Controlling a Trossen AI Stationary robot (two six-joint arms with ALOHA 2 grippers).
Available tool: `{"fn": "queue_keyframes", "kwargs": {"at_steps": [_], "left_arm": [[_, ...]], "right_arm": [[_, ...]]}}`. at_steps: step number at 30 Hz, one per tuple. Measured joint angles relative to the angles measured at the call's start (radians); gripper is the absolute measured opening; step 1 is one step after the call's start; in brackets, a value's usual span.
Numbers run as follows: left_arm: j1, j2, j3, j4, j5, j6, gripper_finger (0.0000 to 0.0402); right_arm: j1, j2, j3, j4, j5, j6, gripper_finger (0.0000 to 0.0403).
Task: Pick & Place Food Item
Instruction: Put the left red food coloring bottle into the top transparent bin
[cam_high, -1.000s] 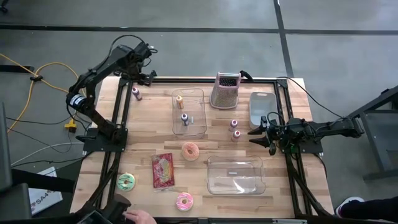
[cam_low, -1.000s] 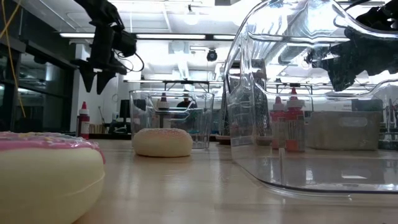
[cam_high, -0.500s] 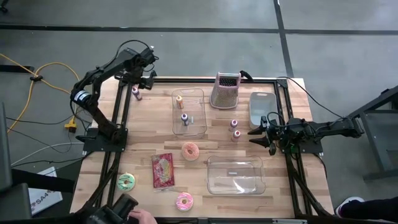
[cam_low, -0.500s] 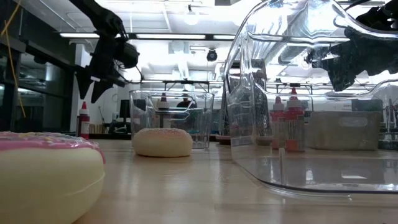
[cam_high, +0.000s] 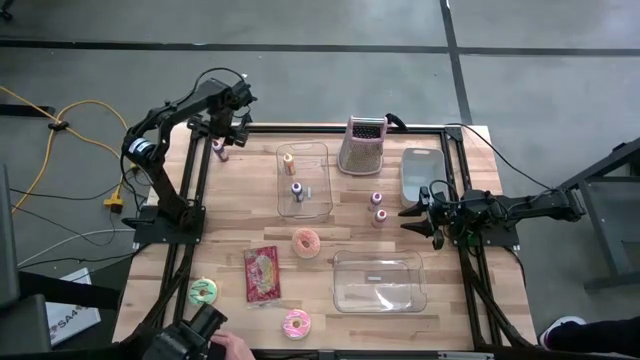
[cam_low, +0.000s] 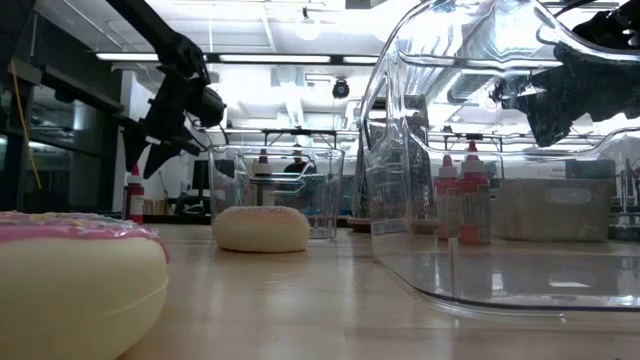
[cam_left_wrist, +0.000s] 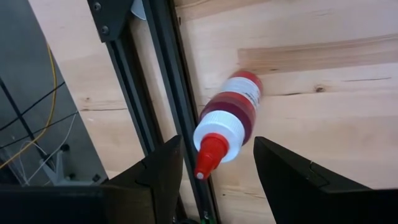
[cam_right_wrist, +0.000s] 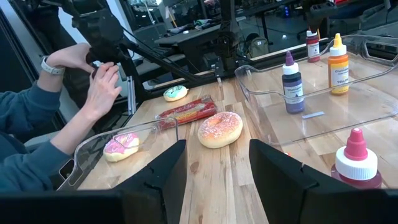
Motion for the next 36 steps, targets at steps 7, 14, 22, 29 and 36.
{"fn": "queue_keyframes", "kwargs": {"at_steps": [7, 14, 22, 29, 36], "left_arm": [[0.000, 0.002, 0.000, 0.000, 0.001, 0.000, 0.0188], [0.000, 0.040, 0.000, 0.000, 0.007, -0.013, 0.0188], [0.006, 0.068, 0.000, 0.000, 0.009, -0.016, 0.0188], [0.006, 0.067, 0.000, -0.001, 0.011, -0.008, 0.0167], [0.012, 0.064, 0.003, -0.005, 0.027, -0.002, 0.0135]], "right_arm": [[0.000, 0.000, 0.000, 0.000, 0.000, 0.000, 0.0162], [0.000, 0.000, 0.000, 0.000, 0.000, 0.000, 0.0162], [0.000, 0.000, 0.000, 0.000, 0.000, 0.000, 0.0162], [0.000, 0.000, 0.000, 0.000, 0.000, 0.000, 0.0162], [0.000, 0.000, 0.000, 0.000, 0.000, 0.000, 0.0162]]}}
